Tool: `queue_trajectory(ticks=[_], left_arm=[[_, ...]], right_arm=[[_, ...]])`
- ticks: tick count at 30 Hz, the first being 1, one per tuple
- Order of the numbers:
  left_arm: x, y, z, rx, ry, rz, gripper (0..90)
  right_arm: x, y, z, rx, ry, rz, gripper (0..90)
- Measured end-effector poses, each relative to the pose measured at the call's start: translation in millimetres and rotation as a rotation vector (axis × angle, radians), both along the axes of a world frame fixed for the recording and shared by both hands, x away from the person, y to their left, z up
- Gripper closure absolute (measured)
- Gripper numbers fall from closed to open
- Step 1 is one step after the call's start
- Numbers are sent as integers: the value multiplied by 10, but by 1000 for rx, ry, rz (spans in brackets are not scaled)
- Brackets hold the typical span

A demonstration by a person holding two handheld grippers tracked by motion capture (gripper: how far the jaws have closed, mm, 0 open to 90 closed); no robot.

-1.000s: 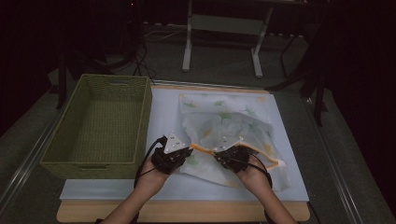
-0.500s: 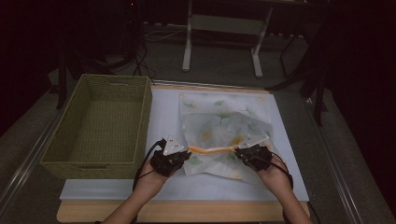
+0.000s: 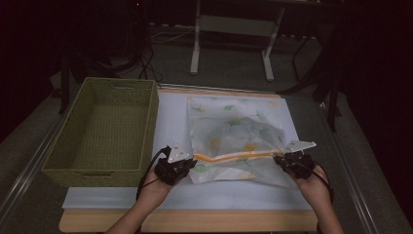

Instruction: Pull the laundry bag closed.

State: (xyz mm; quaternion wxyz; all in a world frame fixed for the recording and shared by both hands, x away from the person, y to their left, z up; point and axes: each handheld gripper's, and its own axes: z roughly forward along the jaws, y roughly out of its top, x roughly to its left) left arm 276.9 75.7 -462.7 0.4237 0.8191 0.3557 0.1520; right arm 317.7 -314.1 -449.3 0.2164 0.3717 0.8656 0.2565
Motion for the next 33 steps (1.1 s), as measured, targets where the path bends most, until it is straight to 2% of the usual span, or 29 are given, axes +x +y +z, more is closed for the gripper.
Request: queue_trajectory(ticks=[1, 3, 4, 8, 18, 22, 27, 29, 32, 33], left_arm=[[0, -2, -5, -2, 1, -1, 900], [-3, -12, -7, 5, 1, -2, 900], [-4, -15, -8, 4, -1, -4, 900], [-4, -2, -13, -2, 3, 0, 900], [-17, 20, -32, 5, 5, 4, 900], [-21, 31, -47, 13, 6, 7, 899], [-27, 68, -82, -6, 22, 4, 900], [-35, 56, -96, 3, 21, 9, 899], [-32, 67, -98, -8, 10, 4, 898], [-29, 77, -100, -33, 8, -6, 894]], right_arm=[[0, -44, -4, -6, 0, -12, 900], [3, -115, -17, 14, 14, -22, 900], [-1, -128, -28, -2, 9, -29, 900], [-18, -196, -34, -9, 8, -43, 900], [-68, -441, -65, 16, 26, -87, 900], [-75, -534, -123, 7, 38, -119, 900], [-77, -697, -201, 0, 58, -161, 900], [-79, -748, -219, 31, 69, -165, 900], [-74, -713, -260, 6, 78, -161, 900], [-76, -699, -261, 11, 67, -164, 893]])
